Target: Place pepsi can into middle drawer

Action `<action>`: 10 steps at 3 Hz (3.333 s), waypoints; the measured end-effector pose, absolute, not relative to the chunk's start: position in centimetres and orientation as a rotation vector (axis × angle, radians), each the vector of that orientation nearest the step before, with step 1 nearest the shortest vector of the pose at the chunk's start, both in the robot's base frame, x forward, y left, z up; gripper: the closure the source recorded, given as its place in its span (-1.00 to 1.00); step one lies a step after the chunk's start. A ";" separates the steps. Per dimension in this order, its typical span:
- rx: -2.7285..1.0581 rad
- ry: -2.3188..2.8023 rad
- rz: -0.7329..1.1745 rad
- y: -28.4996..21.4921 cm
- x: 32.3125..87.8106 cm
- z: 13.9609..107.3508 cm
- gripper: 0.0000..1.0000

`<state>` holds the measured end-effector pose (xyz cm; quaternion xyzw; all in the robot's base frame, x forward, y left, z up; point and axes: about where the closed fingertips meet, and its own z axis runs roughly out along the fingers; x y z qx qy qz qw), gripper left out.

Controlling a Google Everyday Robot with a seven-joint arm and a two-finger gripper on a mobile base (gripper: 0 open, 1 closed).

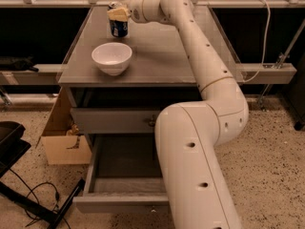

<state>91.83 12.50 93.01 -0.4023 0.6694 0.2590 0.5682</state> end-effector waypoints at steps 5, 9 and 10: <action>-0.851 1.410 0.671 -1.2 67.9 107.5 1.00; -0.899 1.651 0.741 -3.5 56.0 79.3 1.00; -0.899 1.651 0.741 -3.5 56.0 79.3 1.00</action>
Offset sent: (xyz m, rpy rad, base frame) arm -0.2008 -0.0762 0.0702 0.0001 0.0165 0.0925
